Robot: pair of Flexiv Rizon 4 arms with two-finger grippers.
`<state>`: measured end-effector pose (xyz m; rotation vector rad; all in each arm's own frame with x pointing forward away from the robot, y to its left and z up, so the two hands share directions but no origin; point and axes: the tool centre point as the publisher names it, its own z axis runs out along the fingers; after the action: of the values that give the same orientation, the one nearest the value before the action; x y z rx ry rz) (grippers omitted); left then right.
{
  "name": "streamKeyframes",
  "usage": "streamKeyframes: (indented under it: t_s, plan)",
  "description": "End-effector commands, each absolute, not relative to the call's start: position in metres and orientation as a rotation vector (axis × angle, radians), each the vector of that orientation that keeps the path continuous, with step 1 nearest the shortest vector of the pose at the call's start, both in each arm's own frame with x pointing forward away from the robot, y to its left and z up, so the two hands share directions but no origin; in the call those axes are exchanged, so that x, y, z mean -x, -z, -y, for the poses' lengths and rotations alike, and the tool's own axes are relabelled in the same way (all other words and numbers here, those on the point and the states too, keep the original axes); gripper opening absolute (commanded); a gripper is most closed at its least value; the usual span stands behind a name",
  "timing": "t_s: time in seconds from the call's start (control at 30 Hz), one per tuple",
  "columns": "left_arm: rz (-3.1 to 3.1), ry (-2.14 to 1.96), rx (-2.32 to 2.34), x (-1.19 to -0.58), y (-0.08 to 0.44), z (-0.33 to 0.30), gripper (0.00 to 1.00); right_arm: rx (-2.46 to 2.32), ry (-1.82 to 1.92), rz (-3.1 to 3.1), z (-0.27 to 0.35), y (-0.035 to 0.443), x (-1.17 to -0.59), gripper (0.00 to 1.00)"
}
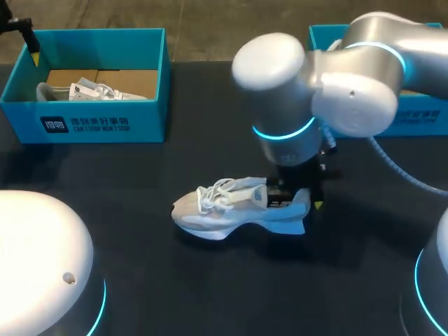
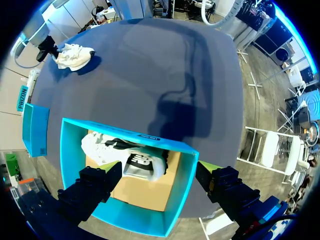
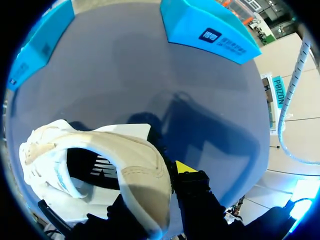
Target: Take the shoe out of the shoebox, open the shoe tongue, remove and reinsert the insole, then place the shoe into the shoebox
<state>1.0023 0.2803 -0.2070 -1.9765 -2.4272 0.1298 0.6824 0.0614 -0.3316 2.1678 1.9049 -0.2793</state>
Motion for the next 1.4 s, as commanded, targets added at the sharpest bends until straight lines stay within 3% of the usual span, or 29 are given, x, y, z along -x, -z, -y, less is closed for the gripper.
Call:
streamKeyframes:
  t_s: [0.03, 1.3, 1.4]
  plan:
    - [2.427, -0.124, 1.977, -1.001, 0.207, -0.280, 1.00, -2.156, 0.302, -1.898, -0.076, 0.344, -0.682, 0.00]
    - [2.427, -0.124, 1.977, -1.001, 0.207, -0.280, 1.00, -2.237, 0.315, -1.968, -0.095, 0.383, -0.669, 0.00]
    - [2.427, -0.124, 1.977, -1.001, 0.207, -0.280, 1.00, -2.242, 0.309, -1.969, -0.095, 0.382, -0.668, 0.27]
